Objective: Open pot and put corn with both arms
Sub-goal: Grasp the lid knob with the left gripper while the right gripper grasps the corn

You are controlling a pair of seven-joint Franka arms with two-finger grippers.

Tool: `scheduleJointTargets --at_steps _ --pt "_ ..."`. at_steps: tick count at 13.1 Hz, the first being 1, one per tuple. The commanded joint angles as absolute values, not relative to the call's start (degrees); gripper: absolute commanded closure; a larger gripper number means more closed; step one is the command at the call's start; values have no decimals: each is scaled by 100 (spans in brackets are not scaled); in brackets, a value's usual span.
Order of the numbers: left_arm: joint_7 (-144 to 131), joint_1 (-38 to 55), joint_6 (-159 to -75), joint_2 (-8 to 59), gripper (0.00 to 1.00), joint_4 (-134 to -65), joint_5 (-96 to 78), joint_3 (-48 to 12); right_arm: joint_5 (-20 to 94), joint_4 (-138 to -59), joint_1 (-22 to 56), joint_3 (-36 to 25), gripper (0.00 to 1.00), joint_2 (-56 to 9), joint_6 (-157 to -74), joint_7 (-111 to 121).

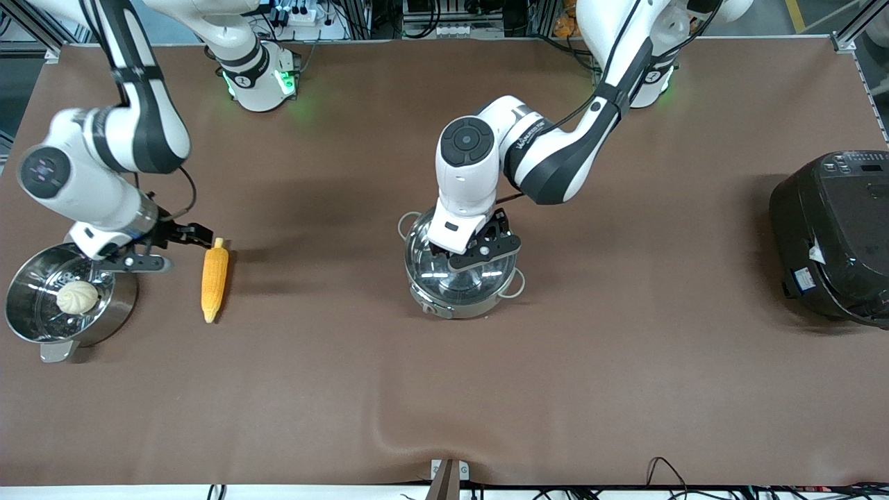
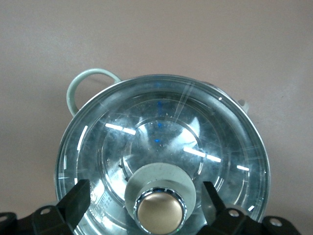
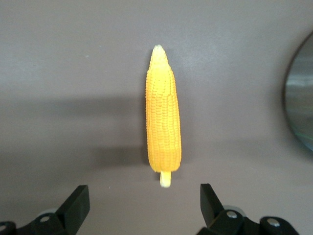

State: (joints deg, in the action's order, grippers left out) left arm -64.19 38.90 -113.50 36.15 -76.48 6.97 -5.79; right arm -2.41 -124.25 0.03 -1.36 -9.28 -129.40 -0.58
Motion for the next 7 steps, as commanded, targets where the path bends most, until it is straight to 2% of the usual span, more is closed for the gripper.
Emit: scheduleJointTargets --at_steps 1,3,7 --pt "-6548 3990 -11364 3771 0 -7471 844 -589 -246 -12401 -149 -114 0 -1606 -13541 237" --pt "-6557 3990 -11364 3771 0 -7488 844 -589 -246 -12454 -210 -123 0 -1775 -13789 325" --pt "-6557 3999 -11347 3788 9 -7506 809 -589 -237 -12419 -299 -114 0 -2310 -14615 334"
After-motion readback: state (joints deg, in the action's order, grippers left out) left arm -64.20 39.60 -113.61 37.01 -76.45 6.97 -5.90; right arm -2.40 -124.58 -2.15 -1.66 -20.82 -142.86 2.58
